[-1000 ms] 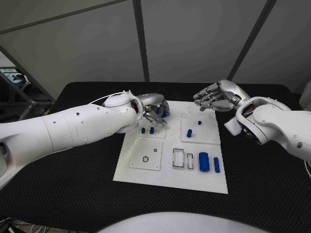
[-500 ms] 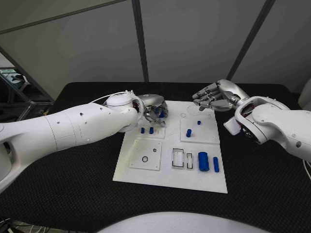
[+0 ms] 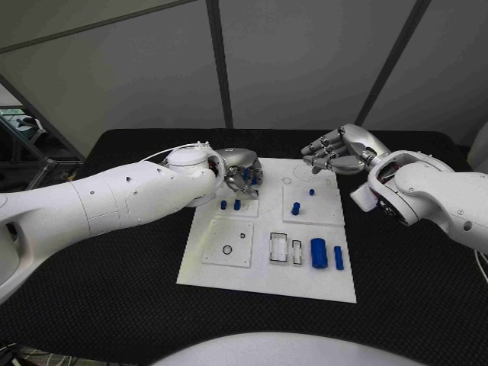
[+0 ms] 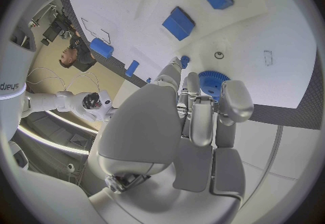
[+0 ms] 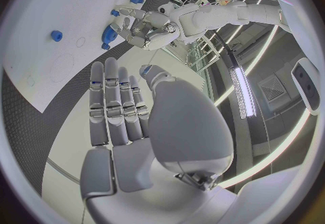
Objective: Assemble the parts on the task board
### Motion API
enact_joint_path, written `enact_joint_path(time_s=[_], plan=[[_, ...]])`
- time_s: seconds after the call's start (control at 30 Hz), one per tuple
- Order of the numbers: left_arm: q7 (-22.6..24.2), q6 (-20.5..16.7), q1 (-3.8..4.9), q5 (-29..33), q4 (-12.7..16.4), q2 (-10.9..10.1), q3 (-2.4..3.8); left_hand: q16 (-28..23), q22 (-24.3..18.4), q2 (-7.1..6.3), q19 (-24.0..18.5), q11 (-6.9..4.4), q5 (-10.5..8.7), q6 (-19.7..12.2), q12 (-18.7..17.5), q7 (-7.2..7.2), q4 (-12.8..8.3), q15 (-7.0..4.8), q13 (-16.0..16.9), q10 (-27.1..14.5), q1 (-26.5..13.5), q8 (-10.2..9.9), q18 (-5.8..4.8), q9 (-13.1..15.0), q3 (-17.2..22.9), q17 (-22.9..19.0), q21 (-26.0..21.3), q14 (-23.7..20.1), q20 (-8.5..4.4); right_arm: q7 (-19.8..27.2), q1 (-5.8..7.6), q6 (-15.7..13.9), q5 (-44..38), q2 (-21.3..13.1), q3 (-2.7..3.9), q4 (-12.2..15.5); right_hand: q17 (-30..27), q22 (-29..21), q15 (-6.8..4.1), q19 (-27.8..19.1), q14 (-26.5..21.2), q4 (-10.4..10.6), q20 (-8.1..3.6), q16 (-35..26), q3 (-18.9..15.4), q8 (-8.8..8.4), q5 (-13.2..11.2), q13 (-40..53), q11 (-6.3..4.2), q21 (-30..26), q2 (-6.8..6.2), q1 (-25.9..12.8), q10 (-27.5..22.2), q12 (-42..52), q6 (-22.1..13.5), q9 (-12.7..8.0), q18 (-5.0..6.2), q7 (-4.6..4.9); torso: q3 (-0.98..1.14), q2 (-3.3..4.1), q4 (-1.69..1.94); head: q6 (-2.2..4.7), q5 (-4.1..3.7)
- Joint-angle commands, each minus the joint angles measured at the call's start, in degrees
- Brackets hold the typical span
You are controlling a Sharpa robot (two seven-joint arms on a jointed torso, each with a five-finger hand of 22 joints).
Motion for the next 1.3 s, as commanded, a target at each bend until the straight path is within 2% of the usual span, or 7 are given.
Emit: enact_joint_path(time_s=[0.03, 0.1, 0.2, 0.4, 0.83, 1.3], plan=[[1.35, -1.45, 0.11, 0.41, 0.31, -0.05, 0.01, -1.94, -0.47, -0.70, -0.42, 0.92, -0.20, 0.15, -5.75, 0.52, 0.21, 0.30, -4.25, 0.91, 0.12, -0.37, -0.70, -0.60, 0.92, -1.04, -1.00, -1.14, 0.41, 0.44, 0.09, 0.18, 0.17, 0.06, 0.03, 0.08, 0.08, -0.06, 0.01, 0.47, 0.18, 0.09, 0.12, -0.26, 0.35, 0.22, 0.12, -0.07, 0.25, -0.24, 0.33, -0.22, -0.02, 0.15, -0.17, -0.06, 0.15, -0.01, 0.02, 0.00, 0.01, -0.04, 0.09], [1.45, -1.40, 0.11, 0.49, 0.36, -0.01, 0.01, -4.34, -0.75, -1.06, -0.59, 1.65, -0.21, 0.34, -9.94, 0.83, 0.33, 0.78, -7.21, 0.66, 0.16, -0.63, -0.64, -1.03, 1.49, -4.81, -1.63, -2.53, 0.85, 0.44, 0.09, 0.20, 0.17, 0.07, 0.03, 0.07, 0.08, -0.06, 0.01, 0.47, 0.18, 0.09, 0.12, -0.26, 0.35, 0.22, 0.12, -0.07, 0.25, -0.24, 0.33, -0.22, -0.02, 0.15, -0.17, -0.06, 0.15, -0.01, 0.00, 0.01, 0.00, -0.07, 0.11], [1.40, -1.00, 0.11, 0.55, 0.31, 0.08, 0.01, -5.86, -0.87, -1.55, -0.59, 2.30, -0.28, 0.95, -14.45, 1.00, 0.40, 1.14, -10.70, 2.05, -0.01, -1.03, -0.51, -1.60, 2.16, -7.95, -2.17, -2.93, 1.22, 0.44, 0.09, 0.21, 0.17, 0.08, 0.03, 0.07, 0.08, -0.06, 0.01, 0.47, 0.18, 0.09, 0.12, -0.26, 0.35, 0.22, 0.12, -0.07, 0.25, -0.24, 0.33, -0.22, -0.02, 0.15, -0.17, -0.06, 0.15, -0.01, 0.00, 0.01, -0.03, -0.06, 0.11], [0.88, 0.38, 0.09, 0.60, -0.05, 0.33, -0.01, -5.49, -0.08, -1.76, 0.18, 2.46, -0.23, 1.93, -18.67, 1.19, 0.22, 1.32, -13.93, 3.67, -0.18, -1.68, -0.70, -2.31, 3.10, -9.12, -1.62, -2.45, 1.41, 0.43, 0.09, 0.24, 0.17, 0.05, 0.03, 0.09, 0.08, -0.06, 0.01, 0.47, 0.18, 0.09, 0.12, -0.26, 0.35, 0.22, 0.12, -0.07, 0.25, -0.24, 0.33, -0.22, -0.02, 0.15, -0.17, -0.06, 0.15, -0.01, -0.01, 0.05, -0.02, -0.11, 0.06], [-0.31, 2.53, 0.06, 0.61, -0.70, 0.84, -0.03, -4.60, 0.89, -1.67, 0.98, 2.61, -0.20, 2.70, -21.43, 1.33, -0.20, 1.42, -15.94, 4.90, -0.03, -2.29, -0.92, -2.84, 4.26, -9.27, -0.73, -1.91, 1.50, 0.43, 0.09, 0.27, 0.17, 0.10, 0.03, 0.06, 0.08, -0.06, 0.01, 0.47, 0.18, 0.09, 0.12, -0.26, 0.35, 0.22, 0.12, -0.07, 0.25, -0.24, 0.33, -0.22, -0.02, 0.15, -0.17, -0.06, 0.15, -0.01, 0.00, 0.07, -0.04, -0.37, 0.05], [-0.19, 2.59, -0.01, 0.62, -0.98, 1.38, -0.19, -3.28, 3.23, -1.51, 2.85, 2.32, -0.17, 3.63, -23.47, 1.13, -0.77, 1.10, -17.52, 7.44, 0.25, -2.91, -1.54, -3.31, 6.40, -8.71, 2.04, -0.82, 1.28, 0.43, 0.09, 0.37, 0.17, 0.21, 0.03, 0.02, 0.10, -0.07, 0.01, 0.53, 0.24, -0.06, 0.10, -0.36, 0.53, 0.26, 0.23, -0.17, 0.26, -0.27, 0.35, -0.11, 0.01, 0.18, -0.16, -0.05, 0.15, 0.01, 0.00, 0.00, 0.02, -0.59, -0.03]])
